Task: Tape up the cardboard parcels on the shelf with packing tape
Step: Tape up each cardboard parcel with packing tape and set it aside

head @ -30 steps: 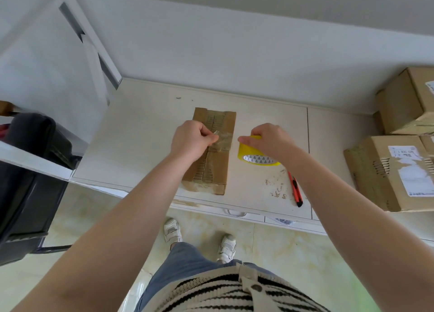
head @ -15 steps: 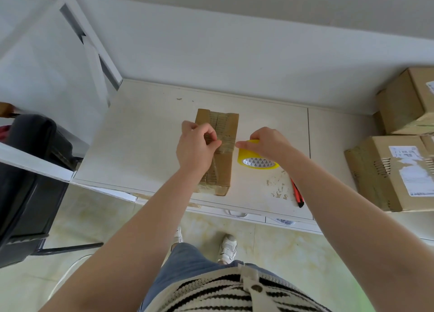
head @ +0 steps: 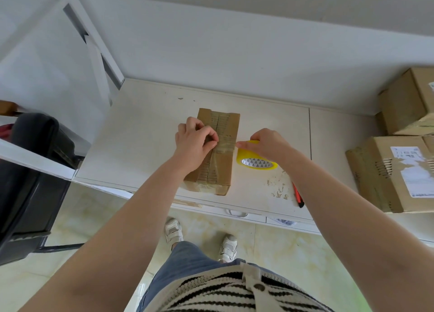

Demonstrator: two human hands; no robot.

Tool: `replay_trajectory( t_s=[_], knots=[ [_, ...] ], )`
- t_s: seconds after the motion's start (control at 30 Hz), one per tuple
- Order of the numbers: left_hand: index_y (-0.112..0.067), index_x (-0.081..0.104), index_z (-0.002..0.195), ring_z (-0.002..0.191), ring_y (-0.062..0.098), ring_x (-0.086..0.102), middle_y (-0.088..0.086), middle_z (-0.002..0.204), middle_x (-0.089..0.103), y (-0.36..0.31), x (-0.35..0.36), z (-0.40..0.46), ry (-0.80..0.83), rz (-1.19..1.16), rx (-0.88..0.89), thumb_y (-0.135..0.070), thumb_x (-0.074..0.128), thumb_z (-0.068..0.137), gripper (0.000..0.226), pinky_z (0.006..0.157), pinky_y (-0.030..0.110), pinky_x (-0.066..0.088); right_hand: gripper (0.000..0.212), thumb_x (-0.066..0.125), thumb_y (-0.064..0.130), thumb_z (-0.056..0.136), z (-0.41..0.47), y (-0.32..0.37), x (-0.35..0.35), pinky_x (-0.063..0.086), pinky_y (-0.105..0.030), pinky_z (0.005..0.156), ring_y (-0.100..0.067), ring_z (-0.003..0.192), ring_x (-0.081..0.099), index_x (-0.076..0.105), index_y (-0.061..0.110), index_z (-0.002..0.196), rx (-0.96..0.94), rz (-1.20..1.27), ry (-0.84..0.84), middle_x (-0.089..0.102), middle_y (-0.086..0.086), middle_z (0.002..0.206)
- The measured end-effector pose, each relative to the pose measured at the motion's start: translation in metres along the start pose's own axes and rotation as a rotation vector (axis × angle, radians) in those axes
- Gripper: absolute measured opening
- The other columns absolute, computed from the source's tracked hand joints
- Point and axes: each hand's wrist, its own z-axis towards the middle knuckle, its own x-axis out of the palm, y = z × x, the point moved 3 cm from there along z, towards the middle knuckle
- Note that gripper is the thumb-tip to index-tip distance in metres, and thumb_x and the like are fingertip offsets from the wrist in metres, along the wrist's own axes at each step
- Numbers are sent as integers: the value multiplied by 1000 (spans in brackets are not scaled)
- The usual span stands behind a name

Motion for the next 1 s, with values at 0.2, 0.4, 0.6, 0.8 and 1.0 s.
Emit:
replay_trajectory(
  t_s=[0.2, 0.4, 0.6, 0.8, 1.0],
  knots=[
    [-29, 60, 105, 111, 26, 35, -1, 113, 34, -6, -5, -1, -4, 163, 97, -28, 57, 98, 7, 97, 40, 27, 56, 56, 72, 83, 1, 1, 1, 39, -28, 57, -17, 67, 54, 60, 16, 77, -3, -19, 4, 56, -1, 72],
    [-13, 45, 127, 149, 41, -3, 23, 160, 1, -34, 13, -1, 111, 250, -267, -66, 34, 96, 63, 112, 65, 14, 57, 52, 69, 87, -3, 5, 2, 37, -29, 57, -18, 65, 51, 57, 14, 71, 0, -39, -20, 53, -2, 69],
    [-15, 36, 131, 141, 38, 20, 20, 155, 13, -22, 17, -1, 113, 124, -369, -89, 44, 72, 95, 105, 58, 34, 45, 51, 53, 94, -9, -2, 10, 37, -32, 63, -19, 66, 48, 58, 14, 72, -76, 154, 36, 51, -3, 69],
    [-21, 41, 103, 119, 32, 37, 8, 130, 31, -13, 3, 1, 51, 6, -378, -75, 64, 71, 67, 95, 48, 43, 40, 53, 36, 98, -27, -1, -4, 30, -31, 59, -17, 60, 39, 45, 17, 64, -149, 233, 39, 40, 1, 64],
    [-21, 44, 86, 99, 26, 50, 6, 115, 43, 5, 9, -1, 76, -584, -506, -63, 70, 71, 51, 79, 36, 43, 29, 59, 44, 93, -48, 34, -46, 36, -29, 57, -12, 65, 48, 58, 19, 77, -272, 49, -148, 52, 6, 69]
  ],
)
